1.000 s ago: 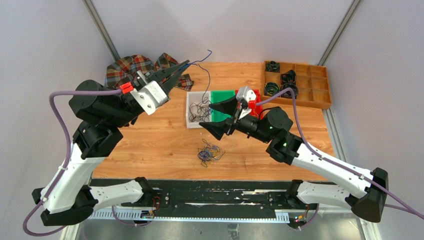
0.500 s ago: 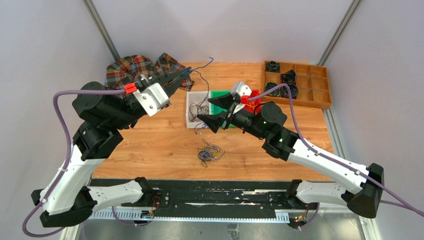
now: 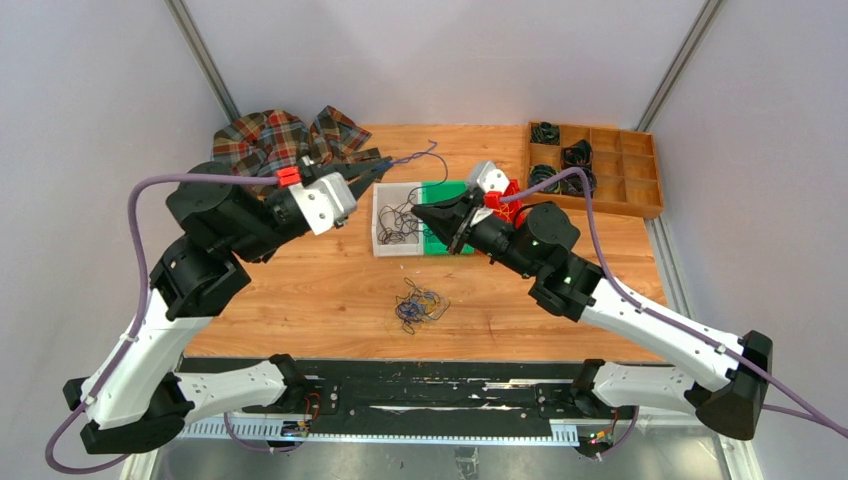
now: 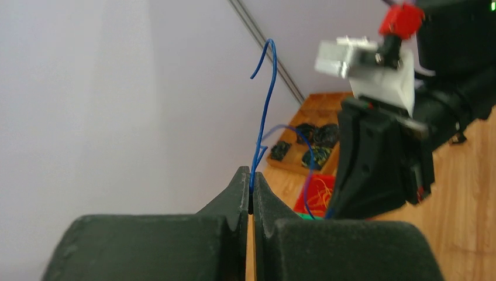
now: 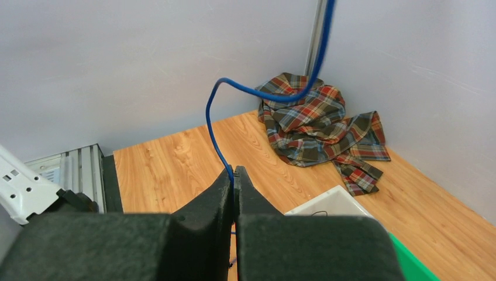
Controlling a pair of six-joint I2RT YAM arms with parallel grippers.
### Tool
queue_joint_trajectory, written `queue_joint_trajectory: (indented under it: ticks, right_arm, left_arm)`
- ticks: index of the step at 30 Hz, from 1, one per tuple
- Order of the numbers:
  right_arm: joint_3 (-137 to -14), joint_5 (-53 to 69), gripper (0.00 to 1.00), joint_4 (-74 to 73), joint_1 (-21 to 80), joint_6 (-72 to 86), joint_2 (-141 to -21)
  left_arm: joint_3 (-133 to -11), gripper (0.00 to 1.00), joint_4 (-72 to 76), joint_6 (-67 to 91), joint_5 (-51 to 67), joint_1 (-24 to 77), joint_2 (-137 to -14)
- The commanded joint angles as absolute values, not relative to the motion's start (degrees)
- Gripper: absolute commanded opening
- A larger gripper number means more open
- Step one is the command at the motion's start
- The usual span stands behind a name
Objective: Untangle the cables
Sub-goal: Place the cable in the bin.
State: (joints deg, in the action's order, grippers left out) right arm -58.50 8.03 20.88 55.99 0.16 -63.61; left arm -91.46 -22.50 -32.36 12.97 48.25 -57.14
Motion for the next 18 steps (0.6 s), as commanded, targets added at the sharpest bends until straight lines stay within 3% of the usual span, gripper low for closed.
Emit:
queue_joint_trajectory:
  ticks: [1, 7, 13, 18]
  right_arm:
    - [-56.0, 3.8, 0.01, 21.7, 53.1, 3.1, -59.8]
    - [-49.7, 3.7, 0.01, 25.1, 44.8, 13.9, -55.3]
    - [-47.7, 3.6, 0.01, 24.5, 39.8, 17.8, -53.6]
    - [-47.8, 0.3, 0.01, 20.3, 38.5, 11.0, -52.9]
  left_arm:
    - [-88.0, 0.03, -31.2, -31.6, 13.1, 48.7, -58.2]
    - [-84.3, 0.14, -38.8, -33.7, 15.7, 48.7, -60.9]
    - [-85.7, 0.65, -43.8, -37.3, 17.0, 48.7, -66.3]
    - [-88.9, 0.81, -48.6, -39.8, 15.2, 48.7, -68.2]
